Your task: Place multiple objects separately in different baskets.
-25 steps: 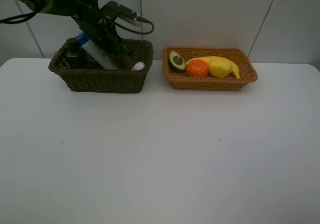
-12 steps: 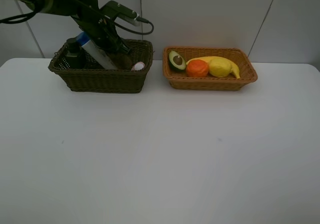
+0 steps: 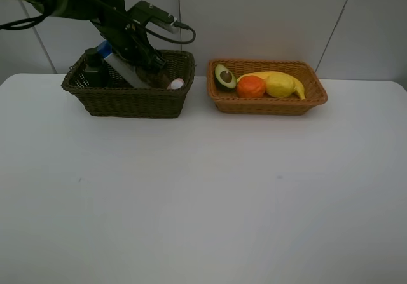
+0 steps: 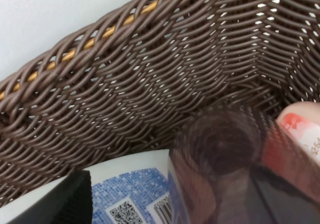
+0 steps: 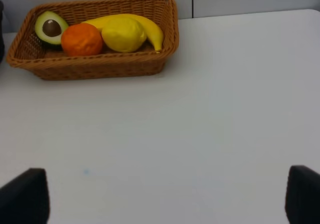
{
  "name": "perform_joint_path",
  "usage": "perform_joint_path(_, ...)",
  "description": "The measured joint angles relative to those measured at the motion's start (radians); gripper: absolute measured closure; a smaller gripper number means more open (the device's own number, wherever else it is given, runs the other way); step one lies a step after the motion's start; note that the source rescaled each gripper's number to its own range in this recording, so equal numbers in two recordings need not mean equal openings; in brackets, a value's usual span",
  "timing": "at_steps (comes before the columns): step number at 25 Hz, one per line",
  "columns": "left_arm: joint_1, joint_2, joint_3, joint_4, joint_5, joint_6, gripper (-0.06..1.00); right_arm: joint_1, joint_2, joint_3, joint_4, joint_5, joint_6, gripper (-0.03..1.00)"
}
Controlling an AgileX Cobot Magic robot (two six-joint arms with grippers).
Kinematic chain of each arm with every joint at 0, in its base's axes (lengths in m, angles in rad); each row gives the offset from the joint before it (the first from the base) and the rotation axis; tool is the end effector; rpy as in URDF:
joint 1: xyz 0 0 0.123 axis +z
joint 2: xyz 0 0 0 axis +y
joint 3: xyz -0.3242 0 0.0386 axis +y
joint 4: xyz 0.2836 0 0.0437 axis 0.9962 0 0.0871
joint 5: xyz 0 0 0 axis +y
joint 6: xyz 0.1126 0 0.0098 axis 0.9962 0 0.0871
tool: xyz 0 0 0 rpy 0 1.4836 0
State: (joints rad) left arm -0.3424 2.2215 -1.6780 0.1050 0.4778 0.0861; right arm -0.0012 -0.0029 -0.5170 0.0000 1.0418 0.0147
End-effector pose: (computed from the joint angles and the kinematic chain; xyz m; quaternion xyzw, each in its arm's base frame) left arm 0.5291 -0.1828 0.1577 0.2375 0.9190 -0.0027 0.3148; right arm 0.0026 0.0000 0.2918 0.0067 0.8429 0.0036 0.5380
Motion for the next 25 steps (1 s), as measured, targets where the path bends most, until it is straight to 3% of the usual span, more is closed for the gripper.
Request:
perform_joint_path(8, 0.001, -0.002, 0.000, -0.005, 0.007, 0.022, 0.11, 0.000, 0.000, 0.000, 0.000, 0.000, 0.000, -0.03)
perform_joint_path(16, 0.001, -0.060, 0.000, -0.040, 0.082, 0.042, 0.01, 0.000, 0.000, 0.000, 0.000, 0.000, 0.000, -0.03)
perform_joint_path(25, 0.001, -0.150, 0.000, -0.094, 0.192, 0.057, 0.00, 0.000, 0.000, 0.000, -0.005, 0.000, 0.000, -0.03)
